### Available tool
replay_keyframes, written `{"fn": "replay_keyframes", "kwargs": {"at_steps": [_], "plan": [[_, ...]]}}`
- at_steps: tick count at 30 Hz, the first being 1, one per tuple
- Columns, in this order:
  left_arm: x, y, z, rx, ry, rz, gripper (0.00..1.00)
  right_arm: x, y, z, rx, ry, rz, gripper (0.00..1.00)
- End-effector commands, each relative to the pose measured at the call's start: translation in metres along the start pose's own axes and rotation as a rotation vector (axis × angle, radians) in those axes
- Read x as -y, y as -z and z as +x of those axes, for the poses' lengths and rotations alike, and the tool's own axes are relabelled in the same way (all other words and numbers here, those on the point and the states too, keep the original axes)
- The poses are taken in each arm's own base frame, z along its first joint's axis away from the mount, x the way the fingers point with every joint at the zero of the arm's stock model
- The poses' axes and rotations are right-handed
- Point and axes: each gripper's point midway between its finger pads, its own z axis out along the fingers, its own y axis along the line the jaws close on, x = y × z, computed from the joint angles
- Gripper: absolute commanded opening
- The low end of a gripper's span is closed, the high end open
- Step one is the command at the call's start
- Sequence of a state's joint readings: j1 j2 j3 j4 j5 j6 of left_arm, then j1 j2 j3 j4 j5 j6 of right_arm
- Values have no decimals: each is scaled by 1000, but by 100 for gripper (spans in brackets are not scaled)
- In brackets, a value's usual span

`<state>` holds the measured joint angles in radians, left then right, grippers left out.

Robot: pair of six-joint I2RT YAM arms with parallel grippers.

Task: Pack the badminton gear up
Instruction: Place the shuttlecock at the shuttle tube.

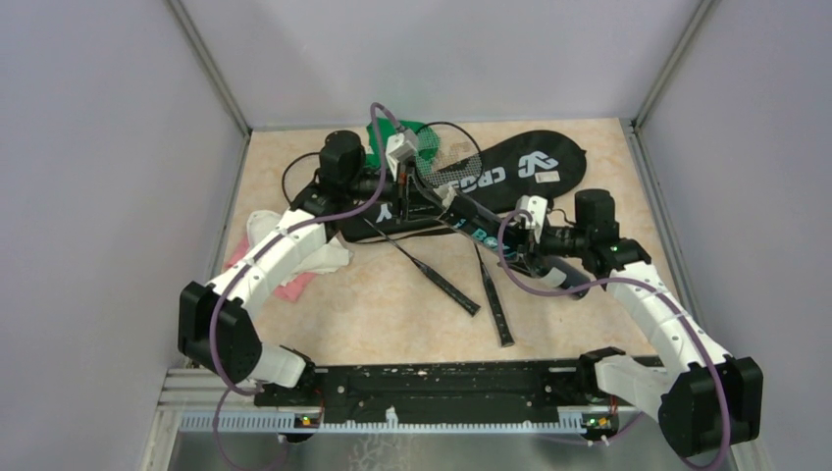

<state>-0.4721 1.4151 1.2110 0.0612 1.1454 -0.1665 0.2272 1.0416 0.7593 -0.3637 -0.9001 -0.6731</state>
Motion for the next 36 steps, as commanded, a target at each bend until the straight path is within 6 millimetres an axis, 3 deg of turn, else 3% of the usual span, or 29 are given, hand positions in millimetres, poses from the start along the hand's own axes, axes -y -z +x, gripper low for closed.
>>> {"fn": "replay_keyframes", "kwargs": {"at_steps": [1, 9, 20, 29, 36], "plan": [[15, -5, -13, 11, -54, 81, 26, -2, 1, -15, 51, 69, -11, 34], [24, 1, -11, 10, -114, 83, 59, -2, 0, -14, 49, 67, -11, 34], [32, 9, -14, -6, -153, 88, 84, -1, 1, -13, 45, 67, -5, 34], [36, 4, -7, -21, -124, 135, 89, -2, 1, -14, 50, 66, -10, 34], [48, -10, 14, -74, -166, 183, 91, -3, 1, -15, 54, 64, -11, 34]]}}
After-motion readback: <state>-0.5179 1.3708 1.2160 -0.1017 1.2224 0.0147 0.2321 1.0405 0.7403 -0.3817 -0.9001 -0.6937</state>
